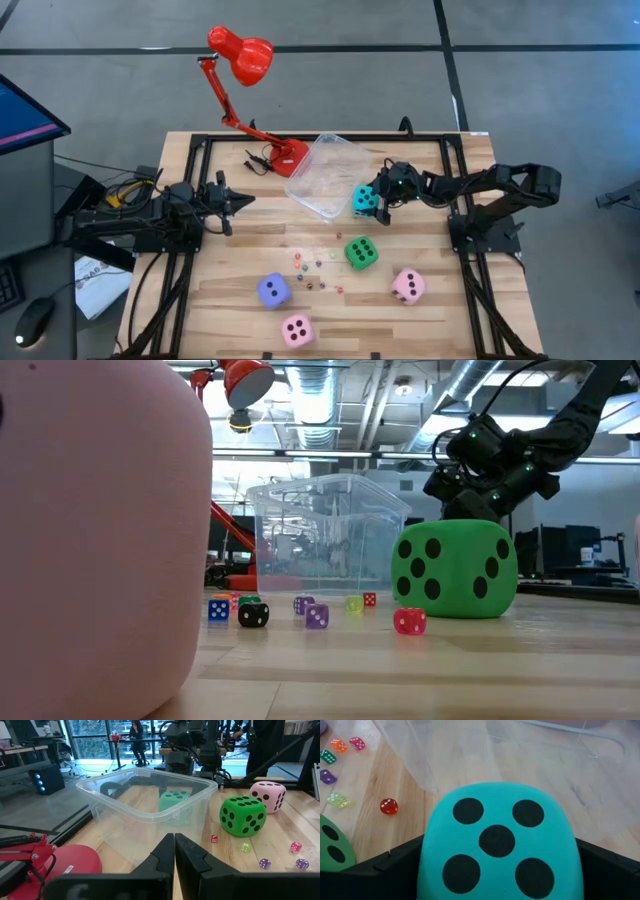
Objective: Pick & Place Dice
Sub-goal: Put the blue dice into the transparent bin
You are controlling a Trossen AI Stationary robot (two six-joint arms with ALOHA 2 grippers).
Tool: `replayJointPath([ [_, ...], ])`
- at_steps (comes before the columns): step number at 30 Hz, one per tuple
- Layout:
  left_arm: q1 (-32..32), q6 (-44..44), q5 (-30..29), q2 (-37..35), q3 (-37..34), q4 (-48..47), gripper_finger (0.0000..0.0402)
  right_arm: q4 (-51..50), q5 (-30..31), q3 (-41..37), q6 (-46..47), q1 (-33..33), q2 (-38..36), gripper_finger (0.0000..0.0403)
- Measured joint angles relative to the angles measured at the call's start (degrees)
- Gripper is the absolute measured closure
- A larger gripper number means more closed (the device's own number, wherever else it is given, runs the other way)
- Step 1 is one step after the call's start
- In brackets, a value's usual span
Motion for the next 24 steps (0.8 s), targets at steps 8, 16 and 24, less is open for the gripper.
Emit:
replayJointPath([
  [8,-0.01,0.0,0.01,-0.01,0.0,0.0,0.0401,0.02,-0.1,0.0,0.79,0.0,-0.02,0.0003],
  [16,-0.02,0.0,0.01,0.01,0.0,0.01,0.0401,-0.67,-0.14,0.0,1.49,0.0,-0.11,0.0007],
  [24,-0.01,0.0,0.01,-0.01,0.0,0.0,0.0401,-0.94,-0.19,0.0,1.49,0.0,-0.15,0.004],
])
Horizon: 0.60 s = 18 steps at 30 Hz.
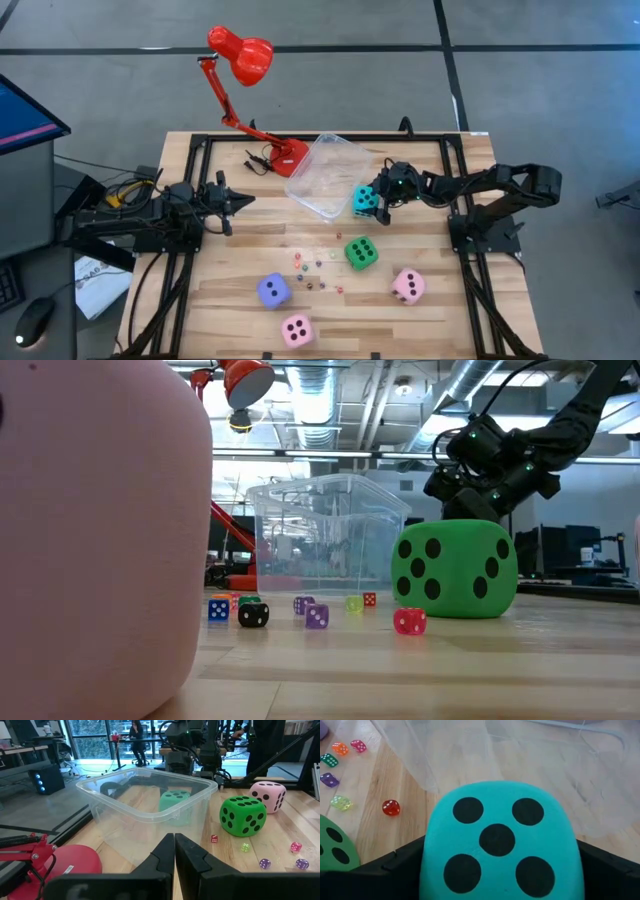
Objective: Pick & Place Dice
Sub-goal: Put the blue dice into the transparent bin
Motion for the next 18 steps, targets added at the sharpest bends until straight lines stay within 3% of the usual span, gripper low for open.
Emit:
replayJointPath([
  [8,0.0,0.0,0.0,0.01,0.0,0.0,0.0401,-2.26,0.02,-0.02,1.58,0.07,-1.9,0.0038],
  [18,0.0,0.0,0.0,0.01,0.0,0.0,0.0401,-15.08,0.17,-0.11,4.32,0.04,-16.81,0.0037],
])
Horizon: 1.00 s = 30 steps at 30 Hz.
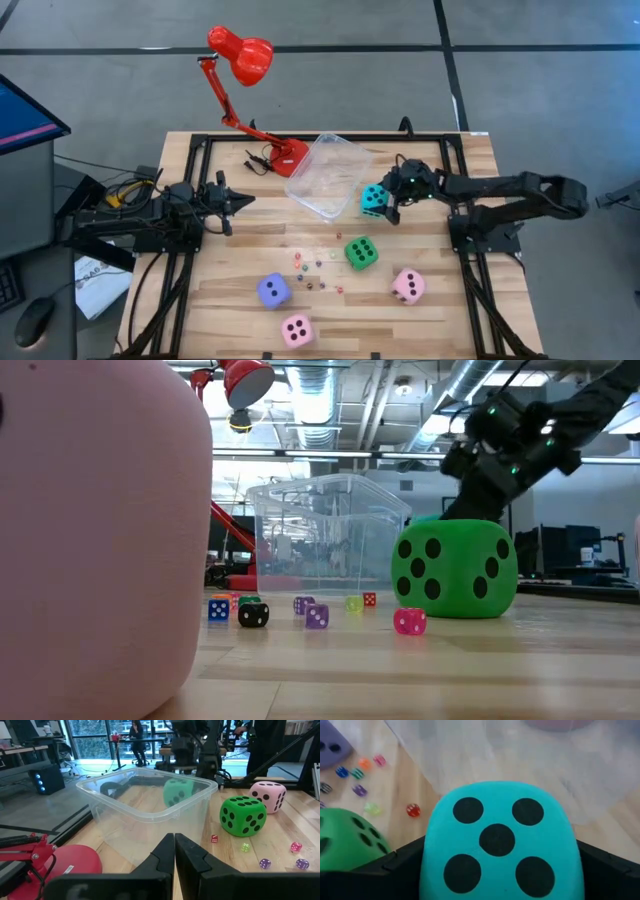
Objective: Pick & Place Dice
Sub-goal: Put the blue dice into the transparent bin
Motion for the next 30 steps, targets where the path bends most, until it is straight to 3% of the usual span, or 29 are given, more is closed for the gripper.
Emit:
replayJointPath([
  [11,0.02,0.0,0.0,0.01,0.0,-0.02,0.0401,-10.37,5.19,0.02,1.95,0.07,-19.52,0.0037],
  [17,0.01,0.0,0.0,0.0,0.0,-0.02,0.0401,-8.14,9.74,0.07,2.33,0.07,-25.81,0.0037],
  [25,-0.01,0.0,0.0,-0.01,0.0,-0.01,0.0401,5.05,11.08,0.36,2.26,0.11,-24.85,0.0037],
  [30,0.0,0.0,0.0,0.01,0.0,0.0,0.0401,5.95,11.11,5.22,2.16,0.77,-19.32,0.0037],
])
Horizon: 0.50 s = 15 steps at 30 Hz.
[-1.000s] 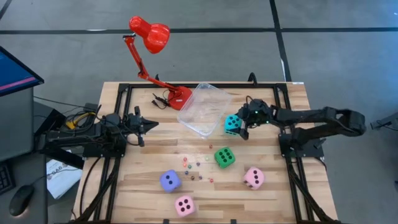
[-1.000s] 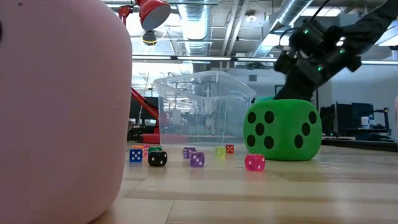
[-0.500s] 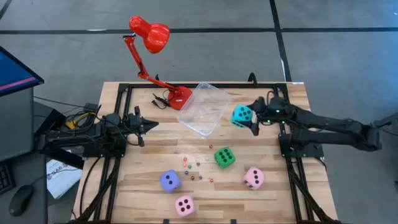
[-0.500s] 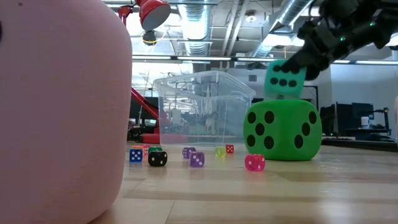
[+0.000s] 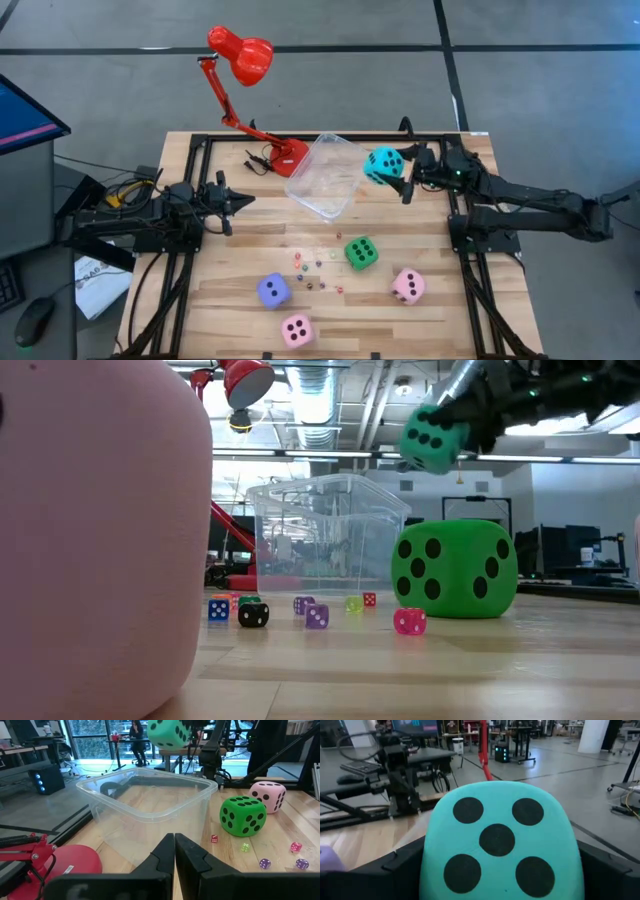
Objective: Pick & Place Dice
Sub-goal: Put the blue dice into the transparent bin
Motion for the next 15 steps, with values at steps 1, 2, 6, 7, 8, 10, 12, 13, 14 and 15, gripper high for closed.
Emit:
replayJointPath([
  [1,0.01,0.0,0.0,-0.01,0.0,-0.01,0.0401,0.03,0.01,1.35,0.0,0.24,1.63,0.0037],
  [2,0.01,0.0,0.0,0.01,0.0,0.0,0.0401,-0.09,0.08,2.58,-0.01,0.42,3.3,0.0037],
  [6,0.0,0.0,0.0,-0.01,0.0,-0.02,0.0401,-0.12,1.28,8.27,-0.67,1.16,10.9,0.0037],
  [7,0.01,0.0,0.0,-0.01,0.0,0.0,0.0401,-0.05,1.39,9.75,-0.71,1.18,12.81,0.0037],
  [8,0.0,0.0,0.0,-0.01,0.0,0.0,0.0401,-0.24,1.4,11.15,-0.73,1.18,14.71,0.0037],
  [10,0.0,0.0,0.0,-0.01,0.0,0.0,0.0401,-0.25,1.4,14.21,-0.78,1.18,18.62,0.0037],
  [12,0.01,0.0,0.0,0.01,0.0,0.0,0.0401,-0.25,1.4,17.22,-0.94,1.16,22.35,0.0037],
  [13,0.01,0.0,0.0,-0.01,0.0,0.0,0.0401,-0.29,1.4,18.7,-1.06,1.16,24.12,0.0037],
  [14,-0.01,0.0,0.0,0.0,0.0,-0.02,0.0401,-0.56,1.4,20.11,-1.1,1.12,25.88,0.0037],
  [15,-0.01,0.0,0.0,-0.01,0.0,0.0,0.0401,-0.92,1.42,21.51,-1.1,0.98,27.63,0.0037],
])
